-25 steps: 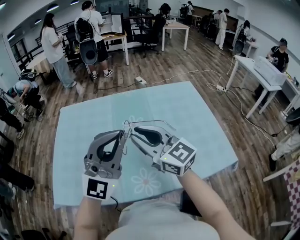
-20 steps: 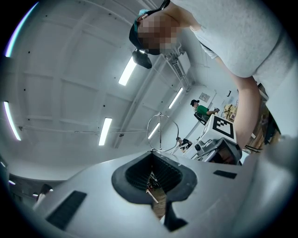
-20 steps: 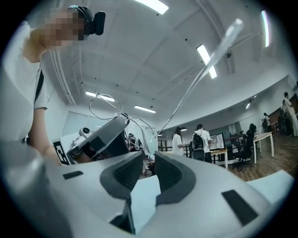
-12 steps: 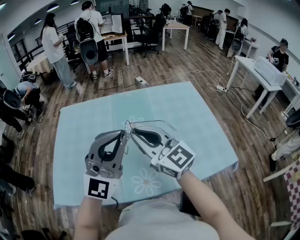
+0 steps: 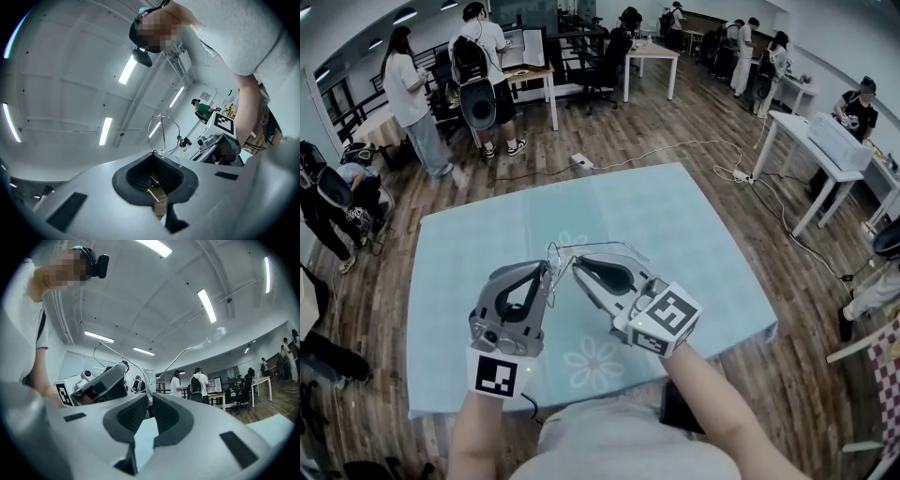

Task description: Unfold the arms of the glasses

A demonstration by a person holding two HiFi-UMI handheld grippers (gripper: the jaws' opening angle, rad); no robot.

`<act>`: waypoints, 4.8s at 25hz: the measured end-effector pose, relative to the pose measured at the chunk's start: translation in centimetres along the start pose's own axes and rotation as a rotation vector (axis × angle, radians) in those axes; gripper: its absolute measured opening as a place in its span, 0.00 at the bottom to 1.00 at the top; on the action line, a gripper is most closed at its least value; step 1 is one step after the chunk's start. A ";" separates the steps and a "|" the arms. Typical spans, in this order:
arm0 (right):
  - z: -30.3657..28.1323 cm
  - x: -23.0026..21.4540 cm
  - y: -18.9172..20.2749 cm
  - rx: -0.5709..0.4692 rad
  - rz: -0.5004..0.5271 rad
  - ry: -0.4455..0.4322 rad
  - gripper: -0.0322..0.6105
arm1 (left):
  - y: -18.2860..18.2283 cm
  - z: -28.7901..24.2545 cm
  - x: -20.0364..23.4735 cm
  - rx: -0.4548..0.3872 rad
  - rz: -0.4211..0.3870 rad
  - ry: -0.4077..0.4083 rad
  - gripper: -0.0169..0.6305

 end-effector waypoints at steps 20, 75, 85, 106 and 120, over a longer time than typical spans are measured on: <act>4.5 -0.3 -0.9 -0.084 -0.074 0.021 0.11 | 0.9 0.2 0.4 0.022 0.004 -0.027 0.04; 10.2 5.6 -4.3 -0.023 0.210 0.093 0.11 | 3.8 -0.7 0.2 0.104 -0.010 -0.069 0.04; 10.6 4.9 -4.5 -0.016 0.213 0.115 0.11 | 3.4 -0.6 0.3 0.092 0.004 -0.068 0.04; 11.9 3.0 -4.0 0.023 0.219 0.212 0.23 | 2.9 -0.1 0.7 0.072 -0.016 -0.075 0.04; 10.8 0.9 -2.0 0.126 0.221 0.285 0.22 | 0.8 -1.0 -0.7 0.046 -0.138 -0.049 0.04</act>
Point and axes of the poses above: the fingertips, and each gripper's own axes: z backward along the fingers, x to its left, y out of its underside, the point moved 7 cm from there along z, backward along the fingers, and after that the axes turned 10 degrees about x, right-handed, at the moved point
